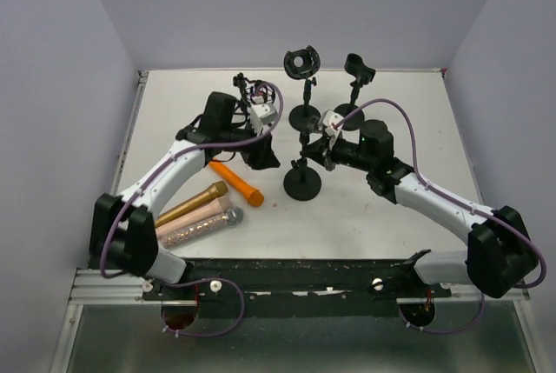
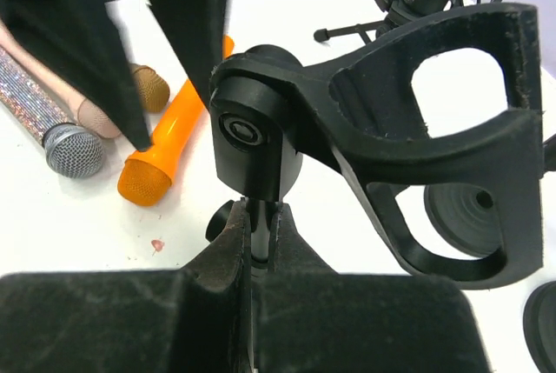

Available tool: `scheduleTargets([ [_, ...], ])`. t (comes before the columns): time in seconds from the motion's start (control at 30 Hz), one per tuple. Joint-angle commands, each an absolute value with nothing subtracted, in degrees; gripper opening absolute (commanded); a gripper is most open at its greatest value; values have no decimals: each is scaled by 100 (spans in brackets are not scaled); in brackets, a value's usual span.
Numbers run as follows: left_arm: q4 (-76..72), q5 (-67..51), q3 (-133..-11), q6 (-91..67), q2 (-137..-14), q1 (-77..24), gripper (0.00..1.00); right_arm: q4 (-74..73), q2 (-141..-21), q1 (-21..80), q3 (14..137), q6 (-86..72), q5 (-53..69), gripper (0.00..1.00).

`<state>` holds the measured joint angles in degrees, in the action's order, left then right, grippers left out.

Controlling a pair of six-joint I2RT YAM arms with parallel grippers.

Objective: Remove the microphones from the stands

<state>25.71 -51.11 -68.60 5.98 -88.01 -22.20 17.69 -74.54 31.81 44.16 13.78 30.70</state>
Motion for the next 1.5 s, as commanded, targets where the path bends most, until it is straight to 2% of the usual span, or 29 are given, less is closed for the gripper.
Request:
scheduleTargets([
  [0.0,1367,-3141,-5505,3774,-7553,-2784,58,1477,-7664,3191,4640,1266,2997,1],
  [0.17,-946,-2444,-4264,5815,-6970,-3541,57,1406,-7839,3173,4834,888,3085,1],
  [0.43,-2170,-2127,-3762,7075,-7286,-4034,57,1529,-7928,3164,4931,519,3120,1],
  [0.83,-2040,-2030,-3753,7752,-7752,-4131,52,1503,-7866,3147,4940,378,3111,1],
  [1.17,-880,-2145,-3797,8375,-7646,-4131,46,1564,-7770,3155,4799,343,3015,0],
  [1.47,-1362,-2004,-3884,8271,-7980,-4166,47,1600,-7761,3146,4755,325,2997,1],
])
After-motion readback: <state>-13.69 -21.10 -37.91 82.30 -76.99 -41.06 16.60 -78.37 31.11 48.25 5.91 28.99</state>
